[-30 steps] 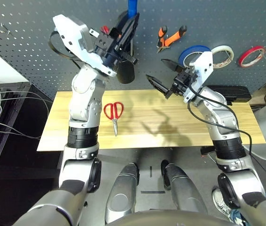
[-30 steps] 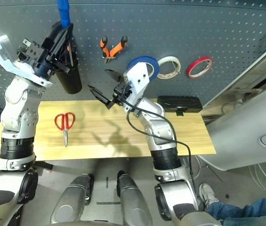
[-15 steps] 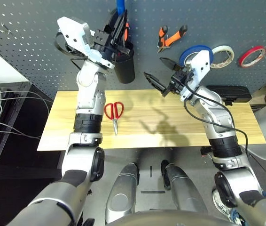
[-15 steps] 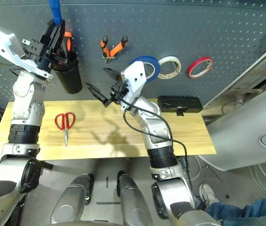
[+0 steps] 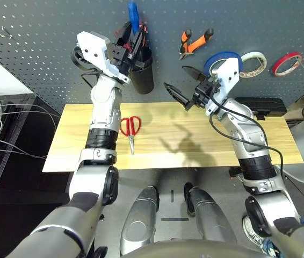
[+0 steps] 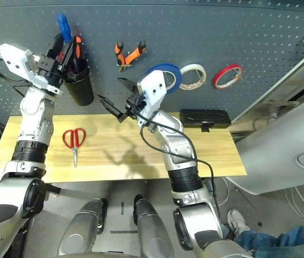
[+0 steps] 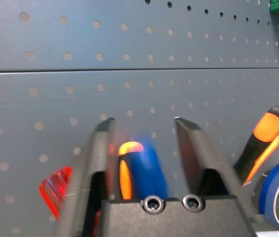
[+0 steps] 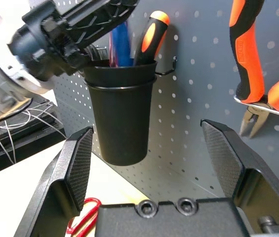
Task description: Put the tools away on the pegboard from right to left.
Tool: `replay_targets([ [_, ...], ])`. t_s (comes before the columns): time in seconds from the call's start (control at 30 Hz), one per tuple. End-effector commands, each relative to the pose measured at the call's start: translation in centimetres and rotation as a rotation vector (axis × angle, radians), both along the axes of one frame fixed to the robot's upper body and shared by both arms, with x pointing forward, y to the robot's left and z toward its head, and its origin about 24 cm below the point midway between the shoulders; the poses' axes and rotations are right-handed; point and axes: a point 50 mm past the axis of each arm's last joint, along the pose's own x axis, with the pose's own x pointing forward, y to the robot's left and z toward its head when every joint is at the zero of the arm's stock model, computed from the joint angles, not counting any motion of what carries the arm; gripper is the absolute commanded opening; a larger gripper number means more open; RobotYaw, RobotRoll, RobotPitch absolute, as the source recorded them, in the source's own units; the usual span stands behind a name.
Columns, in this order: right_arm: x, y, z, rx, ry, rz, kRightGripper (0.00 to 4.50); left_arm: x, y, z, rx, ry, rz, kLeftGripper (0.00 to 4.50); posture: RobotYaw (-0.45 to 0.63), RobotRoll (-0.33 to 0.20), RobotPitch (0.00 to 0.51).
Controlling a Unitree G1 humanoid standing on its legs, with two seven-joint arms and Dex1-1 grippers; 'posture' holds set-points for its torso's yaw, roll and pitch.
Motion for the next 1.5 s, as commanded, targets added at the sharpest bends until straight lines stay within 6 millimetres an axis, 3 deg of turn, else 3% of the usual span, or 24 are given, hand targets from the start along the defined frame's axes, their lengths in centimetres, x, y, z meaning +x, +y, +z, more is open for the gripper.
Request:
replay_targets([
  [0.03,-0.2,-0.1,-0.4,-0.011,0.014,0.001,4.5,-1.3,0.2,1.4,-0.018,-0.003,-0.095,3.78,0.07,0.0,0.235],
  [0.1,-0.2,-0.2,-0.5,-0.012,0.017,-0.001,4.5,-1.8,0.3,1.9,-0.031,0.009,-0.129,4.46,0.07,0.0,0.237],
  [0.3,-0.3,-0.6,-1.0,-0.022,0.032,-0.008,4.5,-2.9,2.3,2.3,-0.106,0.256,-0.297,4.46,0.08,0.0,0.238],
  [0.6,-0.3,-0.9,-1.2,-0.034,0.038,-0.015,4.5,-5.0,3.8,-1.4,0.047,0.495,-0.411,4.46,0.07,0.0,0.241],
  [0.73,-0.3,-1.1,-1.3,-0.038,0.04,-0.017,4.5,-5.1,4.5,-2.0,0.055,0.46,-0.377,4.46,0.07,0.0,0.24],
  [0.87,-0.4,-1.2,-1.4,-0.042,0.042,-0.018,4.5,-4.1,6.1,-2.6,0.08,0.414,-0.232,4.46,0.07,0.0,0.24],
  [1.03,-0.4,-1.3,-1.5,-0.046,0.047,-0.019,4.5,-3.3,7.5,-4.6,0.151,0.472,-0.113,4.46,0.06,0.0,0.236],
  [1.2,-0.5,-1.3,-1.7,-0.052,0.053,-0.018,4.5,-3.4,7.9,-6.0,0.157,0.48,-0.079,4.46,0.06,0.0,0.236],
  [1.5,-0.7,-1.3,-2.1,-0.066,0.065,-0.003,4.5,-3.5,8.8,-6.4,0.092,0.42,-0.023,4.46,0.06,0.0,0.245],
])
